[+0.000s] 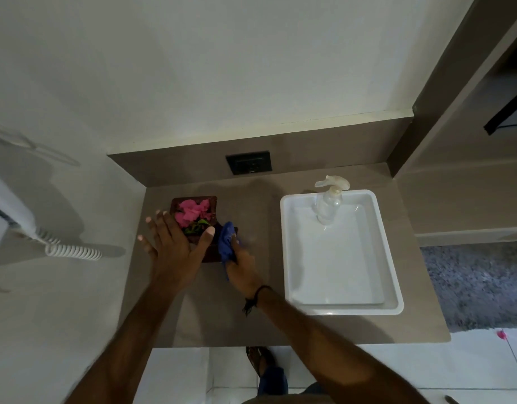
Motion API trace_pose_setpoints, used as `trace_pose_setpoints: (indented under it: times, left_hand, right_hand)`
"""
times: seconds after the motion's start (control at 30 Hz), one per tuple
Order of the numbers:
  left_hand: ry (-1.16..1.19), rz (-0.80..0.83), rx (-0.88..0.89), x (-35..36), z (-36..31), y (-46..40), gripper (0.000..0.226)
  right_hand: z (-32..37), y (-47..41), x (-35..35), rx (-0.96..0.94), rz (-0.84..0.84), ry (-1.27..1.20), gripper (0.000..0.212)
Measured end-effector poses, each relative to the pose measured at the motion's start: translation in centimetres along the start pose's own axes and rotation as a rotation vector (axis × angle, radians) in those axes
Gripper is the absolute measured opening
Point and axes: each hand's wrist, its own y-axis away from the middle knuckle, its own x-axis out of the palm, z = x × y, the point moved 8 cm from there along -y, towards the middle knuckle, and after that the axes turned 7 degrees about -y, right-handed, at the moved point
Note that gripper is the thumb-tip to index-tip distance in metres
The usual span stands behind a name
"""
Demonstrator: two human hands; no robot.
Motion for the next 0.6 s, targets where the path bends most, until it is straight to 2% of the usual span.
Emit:
trace_pose_setpoints:
  times: [0.2, 0.3, 0.47, 0.6]
  left_hand:
    - [-0.029, -0.016, 0.017, -0.1, 0.1, 0.0, 0.124]
    - [-0.050, -0.023, 0.009, -0.1, 0.0, 0.0, 0.123]
    - [-0.052, -0.016, -0.002, 0.1, 0.1, 0.0, 0.123]
    - [-0.055, -0.012, -0.012, 0.1, 0.1, 0.0, 0.121]
  right_hand:
    - [0.9, -6.1, -1.6, 0.076, 0.074, 0.263, 0.066]
    - [0.7, -6.1, -1.4, 0.077, 0.065, 0.299, 0.067]
    - [-2.4, -3.2, -0.5, 0.135, 0.041, 0.170, 0.065]
    - [-1.0, -2.8, 0.1, 0.149, -0.011, -0.111, 0.055]
